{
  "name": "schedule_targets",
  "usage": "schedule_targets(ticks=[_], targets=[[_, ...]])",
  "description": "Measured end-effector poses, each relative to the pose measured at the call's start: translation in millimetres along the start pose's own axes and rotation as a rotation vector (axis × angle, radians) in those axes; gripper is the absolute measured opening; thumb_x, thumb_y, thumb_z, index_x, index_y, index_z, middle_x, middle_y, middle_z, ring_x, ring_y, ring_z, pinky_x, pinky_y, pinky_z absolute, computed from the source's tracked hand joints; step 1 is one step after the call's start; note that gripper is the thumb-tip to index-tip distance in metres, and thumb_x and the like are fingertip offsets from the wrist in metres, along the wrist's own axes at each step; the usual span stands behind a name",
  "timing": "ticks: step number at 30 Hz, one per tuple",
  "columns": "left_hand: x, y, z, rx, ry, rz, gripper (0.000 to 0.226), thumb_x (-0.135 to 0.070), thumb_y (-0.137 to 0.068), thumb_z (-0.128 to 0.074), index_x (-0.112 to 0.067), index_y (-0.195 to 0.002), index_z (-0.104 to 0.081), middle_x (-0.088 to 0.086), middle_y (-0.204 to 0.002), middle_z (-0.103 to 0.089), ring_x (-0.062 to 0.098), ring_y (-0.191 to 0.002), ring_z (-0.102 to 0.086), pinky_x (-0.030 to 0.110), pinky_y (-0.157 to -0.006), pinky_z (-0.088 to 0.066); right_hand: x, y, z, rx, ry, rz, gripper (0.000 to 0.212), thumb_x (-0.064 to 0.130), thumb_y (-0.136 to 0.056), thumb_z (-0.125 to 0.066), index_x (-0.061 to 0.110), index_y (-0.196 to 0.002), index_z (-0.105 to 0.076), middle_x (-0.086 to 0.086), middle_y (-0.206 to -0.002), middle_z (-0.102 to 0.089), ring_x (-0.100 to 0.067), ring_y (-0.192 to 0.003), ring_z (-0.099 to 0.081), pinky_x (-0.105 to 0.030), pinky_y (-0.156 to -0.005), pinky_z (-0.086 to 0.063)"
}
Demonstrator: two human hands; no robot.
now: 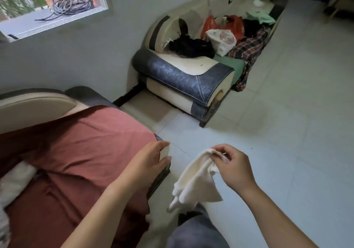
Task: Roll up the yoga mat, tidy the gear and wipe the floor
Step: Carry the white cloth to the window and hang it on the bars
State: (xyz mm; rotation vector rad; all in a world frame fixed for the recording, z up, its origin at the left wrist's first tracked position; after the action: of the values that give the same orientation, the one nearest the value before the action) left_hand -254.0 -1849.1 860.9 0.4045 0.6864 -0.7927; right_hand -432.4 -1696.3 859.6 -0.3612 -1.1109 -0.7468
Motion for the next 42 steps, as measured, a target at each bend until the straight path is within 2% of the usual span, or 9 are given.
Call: schedule_targets(ticks=[4, 7, 11, 22, 25, 29, 32, 38, 42], targets=[[-13.1, -112.8, 8.9, -0.017, 0.001, 0.029, 0.04, -0.037, -0.087, -0.057, -0.033, -0.126, -0.049, -0.016, -0.122, -0.051, 0.006, -0.114, -0.049, 0.033, -0.098, -0.043, 16.2, -114.9, 12.4, 0.032, 0.004, 0.007, 0.01, 0.021, -0.084, -0.067, 0.03, -0.079, -0.067, 0.011, -0.077, -0.068, 0.0, -0.074, -0.061, -0.011, -0.061, -0.046], [-38.5, -197.4, 15.3, 0.009, 0.002, 0.02, 0.042, -0.041, -0.088, -0.055, -0.034, -0.129, -0.045, -0.02, -0.124, -0.047, 0.001, -0.115, -0.046, 0.026, -0.099, -0.04, 38.2, -194.7, 24.6, 0.093, 0.04, 0.049, 0.007, 0.021, -0.083, -0.066, 0.027, -0.082, -0.068, 0.009, -0.078, -0.068, -0.001, -0.074, -0.061, -0.011, -0.061, -0.045], [-61.3, -284.5, 29.2, -0.022, 0.044, -0.011, 0.038, -0.037, -0.088, -0.058, -0.032, -0.125, -0.049, -0.019, -0.121, -0.051, 0.0, -0.109, -0.049, 0.017, -0.088, -0.037, 71.7, -283.3, 31.2, 0.14, 0.082, 0.134, 0.008, 0.017, -0.082, -0.067, 0.025, -0.08, -0.068, 0.011, -0.075, -0.069, 0.001, -0.073, -0.061, -0.012, -0.063, -0.047], [-51.9, -456.6, 89.1, -0.108, 0.19, -0.002, 0.029, -0.039, -0.086, -0.06, -0.04, -0.114, -0.054, -0.021, -0.112, -0.058, -0.003, -0.105, -0.053, 0.02, -0.083, -0.042, 179.9, -483.1, 9.2, 0.144, 0.056, 0.371, 0.018, 0.02, -0.082, -0.069, 0.034, -0.073, -0.064, 0.013, -0.072, -0.068, 0.003, -0.071, -0.061, -0.009, -0.059, -0.046], [-36.6, -506.9, 114.3, -0.148, 0.218, -0.007, 0.029, -0.039, -0.086, -0.06, -0.042, -0.114, -0.052, -0.023, -0.112, -0.058, -0.002, -0.106, -0.054, 0.019, -0.083, -0.042, 202.7, -542.3, -12.2, 0.151, 0.055, 0.405, 0.005, 0.023, -0.082, -0.068, 0.027, -0.08, -0.068, 0.009, -0.075, -0.069, 0.0, -0.073, -0.062, -0.018, -0.064, -0.051], [-5.8, -569.5, 164.1, -0.246, 0.251, 0.024, 0.026, -0.036, -0.085, -0.063, -0.045, -0.106, -0.053, -0.026, -0.109, -0.058, -0.004, -0.102, -0.055, 0.013, -0.078, -0.04, 237.5, -617.6, -52.1, 0.168, 0.05, 0.442, 0.004, 0.021, -0.083, -0.067, 0.025, -0.082, -0.068, 0.01, -0.076, -0.068, 0.0, -0.075, -0.062, -0.012, -0.063, -0.047], [17.8, -605.8, 206.2, -0.306, 0.226, 0.043, 0.026, -0.037, -0.084, -0.063, -0.041, -0.108, -0.055, -0.023, -0.11, -0.058, -0.003, -0.102, -0.055, 0.014, -0.082, -0.043, 265.4, -666.8, -87.4, 0.201, 0.022, 0.44, 0.003, 0.023, -0.084, -0.067, 0.026, -0.084, -0.068, 0.011, -0.078, -0.068, 0.002, -0.077, -0.061, -0.01, -0.065, -0.047], [65.4, -648.9, 282.0, -0.446, 0.223, 0.107, 0.03, -0.039, -0.082, -0.064, -0.042, -0.111, -0.054, -0.028, -0.111, -0.057, -0.008, -0.103, -0.053, 0.006, -0.08, -0.04, 322.4, -740.5, -170.4, 0.285, -0.04, 0.472, 0.006, 0.03, -0.084, -0.067, 0.024, -0.082, -0.067, 0.009, -0.076, -0.069, -0.004, -0.076, -0.065, -0.031, -0.073, -0.056], [107.5, -670.3, 340.0, -0.57, 0.217, 0.185, 0.033, -0.039, -0.08, -0.068, -0.038, -0.11, -0.055, -0.027, -0.11, -0.056, -0.014, -0.095, -0.053, 0.002, -0.075, -0.039, 371.4, -781.4, -248.8, 0.383, -0.062, 0.538, 0.008, 0.031, -0.082, -0.068, 0.025, -0.077, -0.067, 0.009, -0.073, -0.069, -0.004, -0.072, -0.064, -0.031, -0.071, -0.055]])
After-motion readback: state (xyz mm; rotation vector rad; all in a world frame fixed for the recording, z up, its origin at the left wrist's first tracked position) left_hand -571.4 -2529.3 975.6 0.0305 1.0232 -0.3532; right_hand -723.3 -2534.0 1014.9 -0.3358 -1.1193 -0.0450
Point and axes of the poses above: each hand's wrist, its own y-axis away from the middle knuckle, its own z-axis out of the back of the hand, x = y × z, the point moved 7 cm from there along -y, towards the middle knuckle
